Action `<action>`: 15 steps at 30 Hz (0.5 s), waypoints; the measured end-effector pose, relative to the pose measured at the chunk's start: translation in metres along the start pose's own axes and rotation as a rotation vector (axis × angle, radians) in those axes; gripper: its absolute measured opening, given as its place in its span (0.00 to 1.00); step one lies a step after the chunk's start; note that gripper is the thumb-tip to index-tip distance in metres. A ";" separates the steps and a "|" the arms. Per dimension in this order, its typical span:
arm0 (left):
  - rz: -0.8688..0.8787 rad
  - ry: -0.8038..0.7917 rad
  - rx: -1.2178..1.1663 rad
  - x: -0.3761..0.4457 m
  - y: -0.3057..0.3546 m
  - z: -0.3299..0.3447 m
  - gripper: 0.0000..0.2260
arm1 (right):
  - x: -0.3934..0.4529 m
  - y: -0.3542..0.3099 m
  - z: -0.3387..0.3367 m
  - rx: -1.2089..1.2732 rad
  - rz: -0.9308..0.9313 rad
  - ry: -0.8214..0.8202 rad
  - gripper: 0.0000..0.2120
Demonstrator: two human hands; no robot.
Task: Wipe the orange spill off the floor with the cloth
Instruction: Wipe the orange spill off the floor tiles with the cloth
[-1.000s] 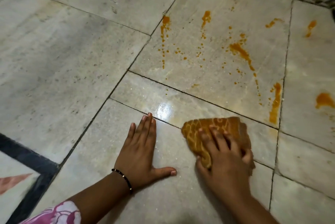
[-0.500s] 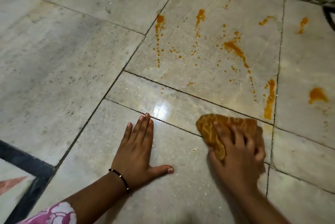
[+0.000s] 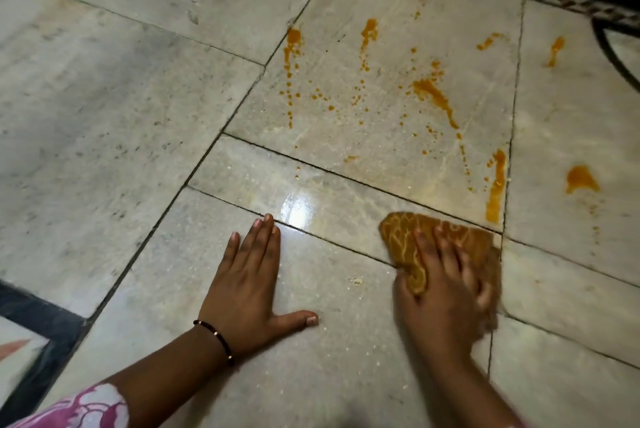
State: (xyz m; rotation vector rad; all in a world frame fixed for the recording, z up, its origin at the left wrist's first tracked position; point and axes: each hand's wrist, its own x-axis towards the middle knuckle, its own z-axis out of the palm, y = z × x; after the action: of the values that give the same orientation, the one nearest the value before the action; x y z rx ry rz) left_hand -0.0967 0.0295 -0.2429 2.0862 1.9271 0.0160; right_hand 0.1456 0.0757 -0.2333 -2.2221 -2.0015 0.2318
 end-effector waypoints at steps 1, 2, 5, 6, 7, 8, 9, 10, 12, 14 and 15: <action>0.000 -0.004 -0.001 0.000 0.000 0.000 0.55 | -0.022 -0.006 0.003 -0.005 0.011 -0.008 0.31; -0.002 -0.007 0.000 0.000 0.000 0.000 0.55 | -0.040 -0.019 0.006 0.004 -0.016 -0.012 0.31; -0.004 -0.012 0.010 0.000 0.000 0.002 0.54 | -0.045 -0.057 0.015 0.058 -0.231 -0.041 0.30; -0.003 -0.010 0.013 0.000 0.000 0.002 0.54 | -0.030 -0.064 0.016 0.065 -0.301 -0.058 0.30; -0.002 -0.008 0.011 0.000 -0.001 0.003 0.54 | -0.012 -0.066 0.016 0.074 -0.351 -0.077 0.30; -0.002 -0.008 0.010 0.000 -0.001 0.003 0.54 | 0.009 -0.064 0.014 0.077 -0.376 -0.086 0.31; -0.004 -0.006 0.010 -0.001 -0.001 0.002 0.54 | 0.029 -0.058 0.011 0.079 -0.384 -0.104 0.31; -0.004 -0.004 0.013 -0.001 -0.001 0.002 0.54 | 0.044 -0.048 0.007 0.072 -0.384 -0.118 0.31; -0.011 -0.007 0.010 -0.003 0.001 0.001 0.53 | 0.057 -0.021 0.001 0.049 -0.345 -0.115 0.32; -0.020 -0.013 0.008 -0.004 0.001 0.001 0.53 | 0.044 0.006 -0.005 0.030 -0.243 -0.053 0.32; -0.022 -0.013 0.007 -0.005 0.001 0.001 0.53 | 0.027 0.014 -0.007 0.035 -0.174 -0.027 0.32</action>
State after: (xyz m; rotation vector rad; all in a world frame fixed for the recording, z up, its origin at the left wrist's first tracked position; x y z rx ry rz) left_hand -0.0959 0.0246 -0.2428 2.0635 1.9454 -0.0088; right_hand 0.1634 0.1013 -0.2299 -2.0197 -2.1726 0.2751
